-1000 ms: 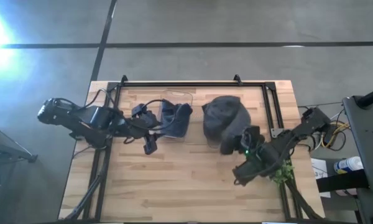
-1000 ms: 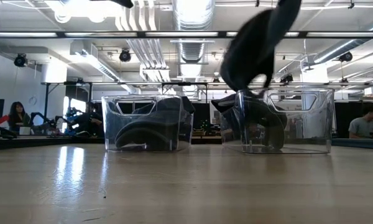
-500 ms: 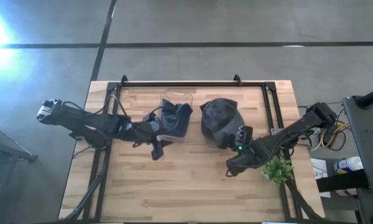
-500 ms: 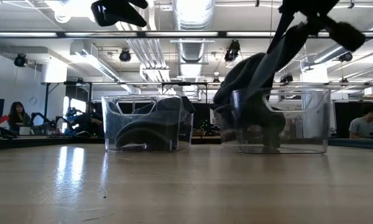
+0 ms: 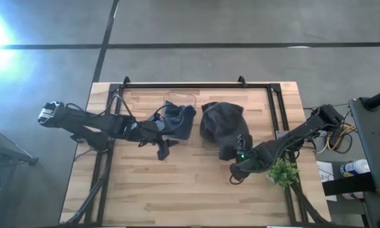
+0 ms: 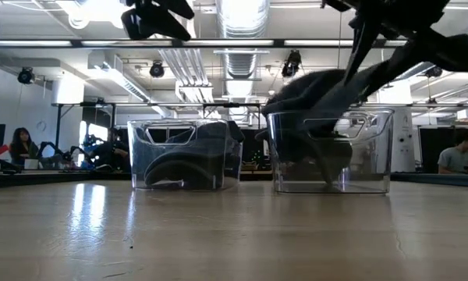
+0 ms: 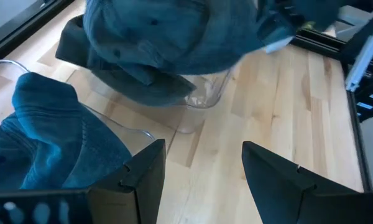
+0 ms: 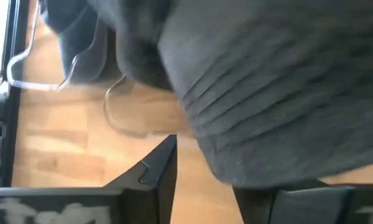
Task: Pick & Place hat
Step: Put the black cap into the right transparent bin
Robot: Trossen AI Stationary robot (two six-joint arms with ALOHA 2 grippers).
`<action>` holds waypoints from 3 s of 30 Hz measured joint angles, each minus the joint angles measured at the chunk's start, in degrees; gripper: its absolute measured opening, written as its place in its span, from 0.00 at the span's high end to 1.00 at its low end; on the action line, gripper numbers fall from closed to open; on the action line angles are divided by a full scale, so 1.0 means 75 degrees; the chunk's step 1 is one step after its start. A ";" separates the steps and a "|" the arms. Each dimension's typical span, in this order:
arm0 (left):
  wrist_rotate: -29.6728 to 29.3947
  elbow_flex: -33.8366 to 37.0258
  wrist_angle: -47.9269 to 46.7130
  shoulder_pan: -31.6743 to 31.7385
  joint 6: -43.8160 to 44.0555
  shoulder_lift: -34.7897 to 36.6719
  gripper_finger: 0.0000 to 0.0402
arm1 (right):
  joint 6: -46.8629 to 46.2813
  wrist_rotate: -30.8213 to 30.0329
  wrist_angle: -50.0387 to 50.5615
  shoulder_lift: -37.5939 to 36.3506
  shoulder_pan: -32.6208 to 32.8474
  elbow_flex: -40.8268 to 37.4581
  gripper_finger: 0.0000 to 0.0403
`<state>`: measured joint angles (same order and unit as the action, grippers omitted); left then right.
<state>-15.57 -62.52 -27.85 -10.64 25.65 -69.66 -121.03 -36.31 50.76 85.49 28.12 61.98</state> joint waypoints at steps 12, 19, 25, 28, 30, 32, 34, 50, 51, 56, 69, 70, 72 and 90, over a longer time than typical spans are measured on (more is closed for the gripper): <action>0.0203 -0.0240 0.1541 0.0179 -0.0053 -0.1246 0.49 | 0.1842 0.1683 -0.0253 -0.0002 0.0000 0.0552 0.57; 0.0193 -0.0812 0.1534 0.0387 -0.0321 -0.1853 0.49 | 0.2788 0.1850 0.0230 -0.0015 0.0118 0.1363 0.57; 0.0482 -0.1066 0.1556 0.0473 -0.0283 -0.2082 0.49 | 0.1645 0.1947 0.4041 -0.0024 0.0673 0.2265 0.58; 0.0843 -0.1071 0.1537 0.0469 -0.0069 -0.2157 0.49 | 0.1164 0.2474 0.5002 -0.0225 0.0805 0.2098 0.58; 0.0950 -0.1058 0.1526 0.0461 0.0167 -0.2227 0.49 | 0.1140 0.2641 0.4815 -0.0510 0.0800 0.1577 0.58; 0.0958 -0.1046 0.1562 0.0464 0.0411 -0.2318 0.49 | 0.1029 0.2468 0.4171 -0.0860 0.0709 0.0908 0.58; 0.0973 -0.1037 0.1629 0.0467 0.0572 -0.2480 0.49 | 0.0796 0.2067 0.3590 -0.1362 0.0607 0.0151 0.58; 0.1029 -0.1380 0.0650 0.0452 -0.0864 -0.3403 0.49 | -0.1013 -0.0253 -0.0043 -0.3773 0.0347 -0.4063 0.58; 0.1037 -0.1381 0.0641 0.0452 -0.0863 -0.3438 0.49 | -0.1012 -0.0400 -0.0055 -0.3794 0.0344 -0.4093 0.58; 0.1043 -0.1380 0.1017 0.0480 -0.1083 -0.3727 0.49 | -0.0680 -0.0647 -0.0599 -0.3797 0.0338 -0.4290 0.58; 0.1196 -0.1489 0.1340 0.0518 -0.1673 -0.4659 0.49 | 0.0668 -0.1302 -0.4658 -0.3783 0.0297 -0.5608 0.58; 0.1195 -0.1494 0.1404 0.0519 -0.1671 -0.4642 0.49 | 0.0844 -0.1340 -0.4600 -0.3782 0.0293 -0.5527 0.58; 0.1183 -0.1516 0.1538 0.0519 -0.1637 -0.4597 0.49 | 0.1187 -0.1365 -0.4422 -0.3781 0.0269 -0.5260 0.58; 0.1158 -0.1574 0.1745 0.0495 -0.1625 -0.4590 0.49 | 0.2401 -0.0975 -0.1276 -0.3365 -0.1075 -0.2920 0.58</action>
<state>-6.89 -74.32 -14.76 -6.92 13.47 -104.08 -103.03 -43.63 41.19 60.25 20.05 40.08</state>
